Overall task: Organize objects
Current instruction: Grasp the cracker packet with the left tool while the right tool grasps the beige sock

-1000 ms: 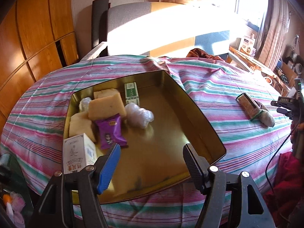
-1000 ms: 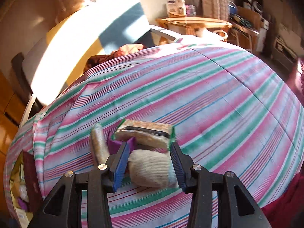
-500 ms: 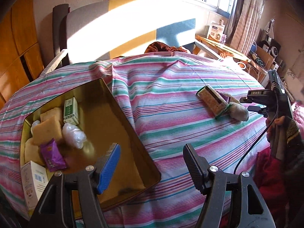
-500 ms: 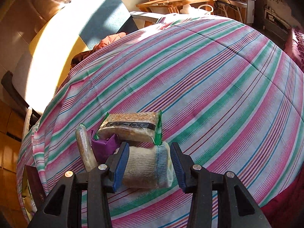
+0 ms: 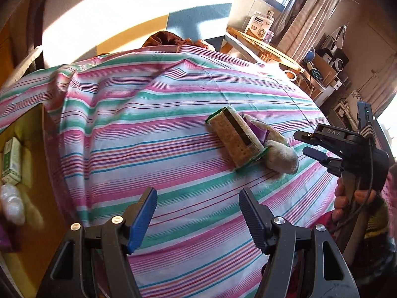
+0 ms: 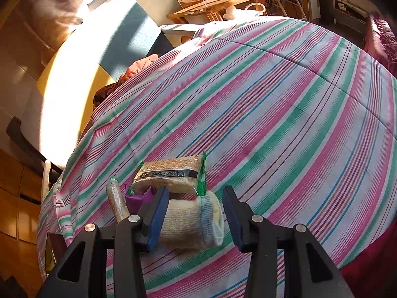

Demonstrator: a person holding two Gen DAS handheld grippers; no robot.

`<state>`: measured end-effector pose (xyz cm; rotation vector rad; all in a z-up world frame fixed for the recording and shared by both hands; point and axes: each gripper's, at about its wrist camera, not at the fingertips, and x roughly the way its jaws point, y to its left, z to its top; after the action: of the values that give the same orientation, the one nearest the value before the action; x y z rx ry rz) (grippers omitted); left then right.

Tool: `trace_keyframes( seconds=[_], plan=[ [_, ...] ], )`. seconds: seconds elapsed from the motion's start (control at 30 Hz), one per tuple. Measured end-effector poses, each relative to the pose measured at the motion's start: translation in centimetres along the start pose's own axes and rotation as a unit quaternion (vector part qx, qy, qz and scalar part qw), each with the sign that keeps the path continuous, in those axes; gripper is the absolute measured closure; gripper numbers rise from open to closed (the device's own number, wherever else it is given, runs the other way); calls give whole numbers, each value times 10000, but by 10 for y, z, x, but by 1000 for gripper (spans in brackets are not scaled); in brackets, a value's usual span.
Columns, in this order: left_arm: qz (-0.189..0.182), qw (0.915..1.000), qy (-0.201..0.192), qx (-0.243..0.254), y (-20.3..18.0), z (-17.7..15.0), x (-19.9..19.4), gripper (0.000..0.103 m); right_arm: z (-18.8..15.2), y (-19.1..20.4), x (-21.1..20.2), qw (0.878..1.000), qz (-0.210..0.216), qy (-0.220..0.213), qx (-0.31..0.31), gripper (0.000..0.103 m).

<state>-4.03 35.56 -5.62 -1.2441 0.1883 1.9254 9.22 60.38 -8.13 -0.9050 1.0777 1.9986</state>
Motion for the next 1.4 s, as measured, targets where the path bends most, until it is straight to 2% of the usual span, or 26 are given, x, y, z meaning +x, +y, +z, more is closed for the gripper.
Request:
trace_keyframes(
  seconds=[0.23,0.4,0.47,0.6,0.67,0.73,0.8,0.9,1.03,1.13,1.27,1.4],
  plan=[
    [-459,9969,330,-538,-13,34,57,33,0,-2,-3,9994,316,29,154,58],
    [-664,9941,332,-787,-21,54,88,23,2,-5,-1,9982,517,86,295,58],
    [-658,9939,296,-836,-24,61,97,19,2,-6,0,9977,574,105,334,58],
    [-636,9937,355,-847,-29,71,119,19,1,-5,1,9970,679,153,340,58],
    [-621,9948,259,-770,-32,73,124,18,2,-5,1,9970,681,160,340,58],
    [-572,9963,208,-604,-36,74,127,22,2,-6,3,9969,676,177,354,58],
    [-596,9966,218,-519,-36,74,129,44,3,-7,4,9969,659,200,377,58],
    [-679,9962,293,-452,-33,69,124,52,3,-8,4,9973,608,183,382,58],
    [-491,9976,410,-280,-25,55,109,54,3,-11,5,9975,542,186,421,58],
    [-80,9989,449,63,-19,37,92,54,4,-14,5,9976,477,166,466,58],
    [453,9954,399,741,-14,0,68,55,3,-10,9,9977,509,244,384,58],
    [631,9930,281,961,-7,-28,53,54,1,1,15,9983,429,369,107,58]
  ],
)
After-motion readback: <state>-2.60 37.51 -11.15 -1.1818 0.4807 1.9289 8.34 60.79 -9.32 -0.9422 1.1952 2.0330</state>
